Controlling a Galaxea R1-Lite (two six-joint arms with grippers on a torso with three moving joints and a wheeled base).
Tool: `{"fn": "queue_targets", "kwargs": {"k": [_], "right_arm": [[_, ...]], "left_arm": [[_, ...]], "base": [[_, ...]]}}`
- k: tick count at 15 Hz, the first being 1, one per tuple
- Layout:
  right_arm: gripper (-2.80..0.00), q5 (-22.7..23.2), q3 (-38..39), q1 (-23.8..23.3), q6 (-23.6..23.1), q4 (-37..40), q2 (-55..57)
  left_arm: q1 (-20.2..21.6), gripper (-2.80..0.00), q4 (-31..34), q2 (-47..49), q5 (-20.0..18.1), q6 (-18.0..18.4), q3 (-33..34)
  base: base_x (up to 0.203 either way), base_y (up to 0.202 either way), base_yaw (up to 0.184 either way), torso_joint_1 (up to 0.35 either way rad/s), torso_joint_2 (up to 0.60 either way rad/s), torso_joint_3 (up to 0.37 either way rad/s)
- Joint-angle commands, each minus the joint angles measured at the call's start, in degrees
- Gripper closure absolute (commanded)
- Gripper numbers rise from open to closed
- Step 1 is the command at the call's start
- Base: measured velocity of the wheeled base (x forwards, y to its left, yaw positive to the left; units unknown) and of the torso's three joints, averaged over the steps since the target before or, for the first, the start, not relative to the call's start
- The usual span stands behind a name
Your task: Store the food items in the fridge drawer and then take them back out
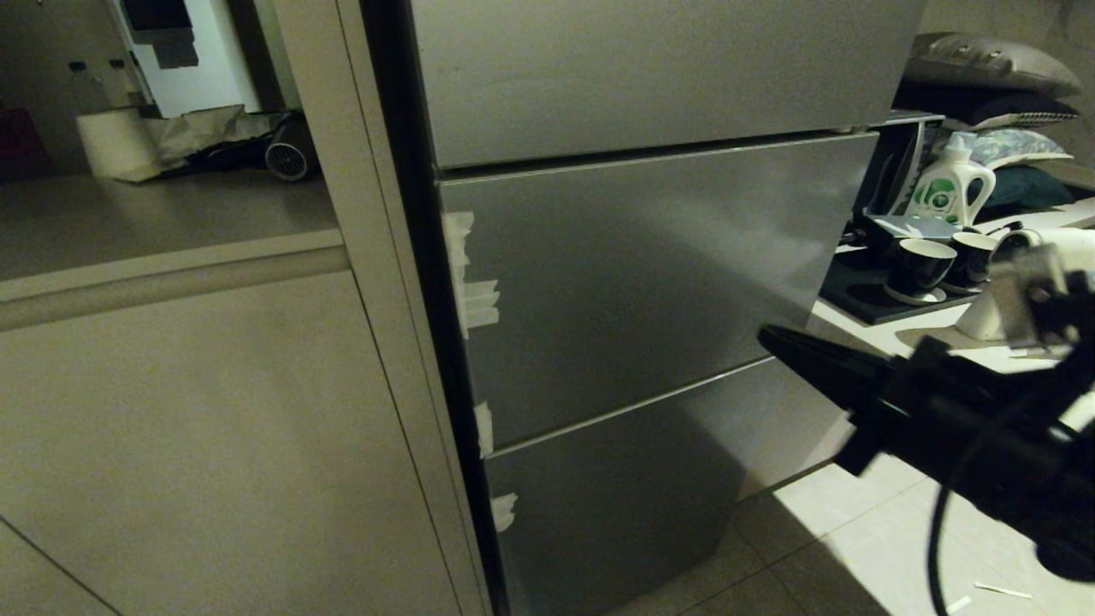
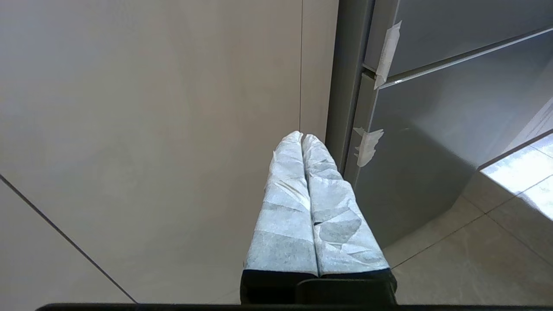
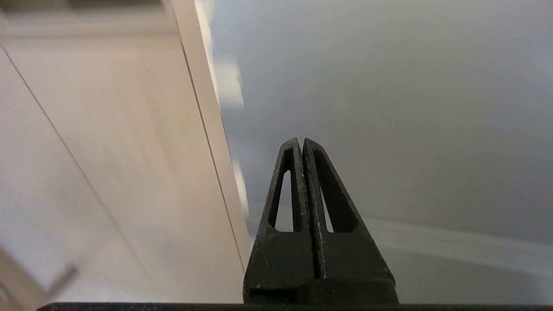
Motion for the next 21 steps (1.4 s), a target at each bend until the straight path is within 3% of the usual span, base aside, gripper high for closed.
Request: {"fn": "queue_targets", "kwargs": {"k": [1,3,5,7,10,12,13,16,21], "right_arm": [[0.00,-3.9,13.4,-2.7,-1.3,8.1,-22.0],[0.00,-4.6,21.3,-13.9,-3.1,17.9,-30.9],[0.00,0.4,22.5,-24.5,-4.6,28.8,-43.7],[0.00,4.3,22.5,-29.3,-5.5,41.4,-56.8],[0.00,0.8,21.4,-31.5,-9.2,57.7,-72.4],[0.00,-2.3,21.7,-32.0,-11.9,61.9,-78.0],[0.00,-5.0,22.0,-32.2,-10.0,63.3,-78.2],[0.00,-7.1,22.3,-32.3,-6.6,63.9,-77.9],[0.00,-6.6,23.2,-32.3,-7.8,61.1,-77.9]], "left_arm": [[0.0,0.00,0.0,0.0,0.0,0.0,0.0],[0.0,0.00,0.0,0.0,0.0,0.0,0.0],[0.0,0.00,0.0,-0.1,0.0,0.0,0.0],[0.0,0.00,0.1,-0.1,0.0,0.1,0.0],[0.0,0.00,0.1,0.0,0.0,-0.8,0.0],[0.0,0.00,0.1,0.0,0.0,-1.7,0.0],[0.0,0.00,0.1,0.0,0.0,-1.8,0.0],[0.0,0.00,0.1,0.0,0.0,-1.8,0.0],[0.0,0.00,0.1,0.0,0.0,-1.8,0.0]], "base": [[0.000,0.000,0.000,0.000,0.00,0.000],[0.000,0.000,0.000,0.000,0.00,0.000],[0.000,0.000,0.000,0.000,0.00,0.000],[0.000,0.000,0.000,0.000,0.00,0.000],[0.000,0.000,0.000,0.000,0.00,0.000],[0.000,0.000,0.000,0.000,0.00,0.000],[0.000,0.000,0.000,0.000,0.00,0.000],[0.000,0.000,0.000,0.000,0.00,0.000],[0.000,0.000,0.000,0.000,0.00,0.000]]}}
